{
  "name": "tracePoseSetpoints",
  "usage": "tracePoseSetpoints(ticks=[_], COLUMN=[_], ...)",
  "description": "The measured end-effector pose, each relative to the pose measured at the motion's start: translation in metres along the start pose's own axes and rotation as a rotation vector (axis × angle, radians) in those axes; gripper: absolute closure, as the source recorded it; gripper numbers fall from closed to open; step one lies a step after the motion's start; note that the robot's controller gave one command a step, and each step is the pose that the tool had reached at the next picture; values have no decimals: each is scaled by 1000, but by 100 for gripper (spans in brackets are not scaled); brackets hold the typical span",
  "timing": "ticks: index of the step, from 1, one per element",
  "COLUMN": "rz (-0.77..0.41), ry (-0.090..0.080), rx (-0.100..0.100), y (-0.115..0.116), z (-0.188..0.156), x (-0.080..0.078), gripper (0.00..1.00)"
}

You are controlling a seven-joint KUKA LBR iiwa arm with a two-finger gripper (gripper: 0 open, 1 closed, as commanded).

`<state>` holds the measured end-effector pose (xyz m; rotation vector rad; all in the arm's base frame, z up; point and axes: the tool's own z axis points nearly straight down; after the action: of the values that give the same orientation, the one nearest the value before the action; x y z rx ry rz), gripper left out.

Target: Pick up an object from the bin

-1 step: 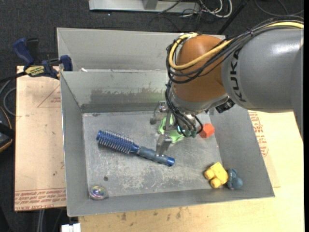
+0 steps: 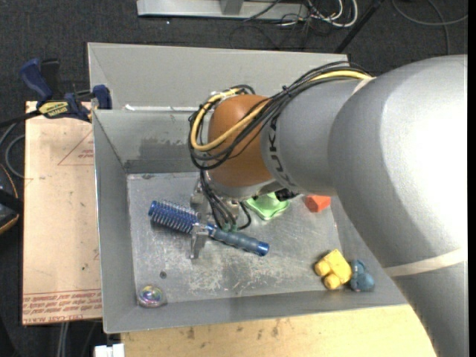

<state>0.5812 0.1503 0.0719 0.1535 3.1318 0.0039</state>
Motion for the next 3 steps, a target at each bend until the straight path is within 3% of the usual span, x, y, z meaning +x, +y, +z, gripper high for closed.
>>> tracePoseSetpoints(ticks=[1,2,3], rz=[54,176,250], ry=[4,4,2], rx=[0,1,-2], y=[10,17,18], z=[-29,-32,-3], x=[16,12,5], gripper=[0,0,0])
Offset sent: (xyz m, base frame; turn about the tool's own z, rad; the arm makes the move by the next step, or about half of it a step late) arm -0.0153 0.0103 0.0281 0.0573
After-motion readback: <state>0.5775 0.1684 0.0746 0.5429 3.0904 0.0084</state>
